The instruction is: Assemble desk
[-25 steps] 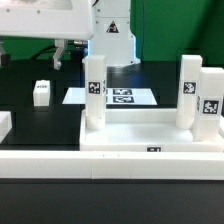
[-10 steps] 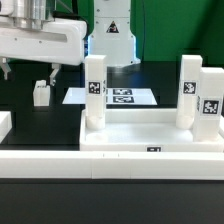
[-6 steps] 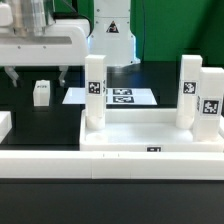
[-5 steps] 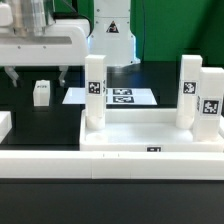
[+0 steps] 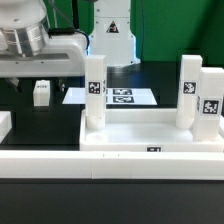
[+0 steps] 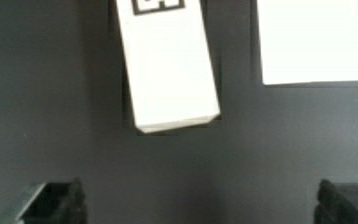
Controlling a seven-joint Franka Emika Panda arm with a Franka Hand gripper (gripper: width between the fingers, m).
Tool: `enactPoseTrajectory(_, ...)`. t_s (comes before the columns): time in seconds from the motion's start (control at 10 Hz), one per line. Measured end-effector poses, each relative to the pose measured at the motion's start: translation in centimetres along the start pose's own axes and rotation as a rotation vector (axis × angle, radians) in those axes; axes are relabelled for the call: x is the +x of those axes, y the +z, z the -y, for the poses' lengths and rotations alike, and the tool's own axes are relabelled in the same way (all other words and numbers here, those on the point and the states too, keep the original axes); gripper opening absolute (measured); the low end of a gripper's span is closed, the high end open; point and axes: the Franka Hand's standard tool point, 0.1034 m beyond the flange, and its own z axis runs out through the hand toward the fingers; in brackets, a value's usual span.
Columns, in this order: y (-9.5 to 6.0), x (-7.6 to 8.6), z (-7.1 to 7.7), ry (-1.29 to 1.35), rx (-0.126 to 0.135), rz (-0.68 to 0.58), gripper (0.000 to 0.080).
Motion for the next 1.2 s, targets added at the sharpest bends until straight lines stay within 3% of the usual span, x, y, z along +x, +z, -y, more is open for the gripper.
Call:
enactPoseTrajectory(0.4, 0.4, -0.2, 0.0, -0.004, 0.001, 0.019, 0.0649)
enactPoseTrajectory(0.6, 1.8, -1.4, -1.0, 0.034, 0.001, 0.175, 0.0649)
enactPoseTrajectory(1.0, 2.5, -1.9, -0.6, 0.042, 0.031, 0.409, 0.0649)
enactPoseTrajectory(1.2, 3.9, -2.1, -0.8, 0.045, 0.03, 0.538, 0.0649)
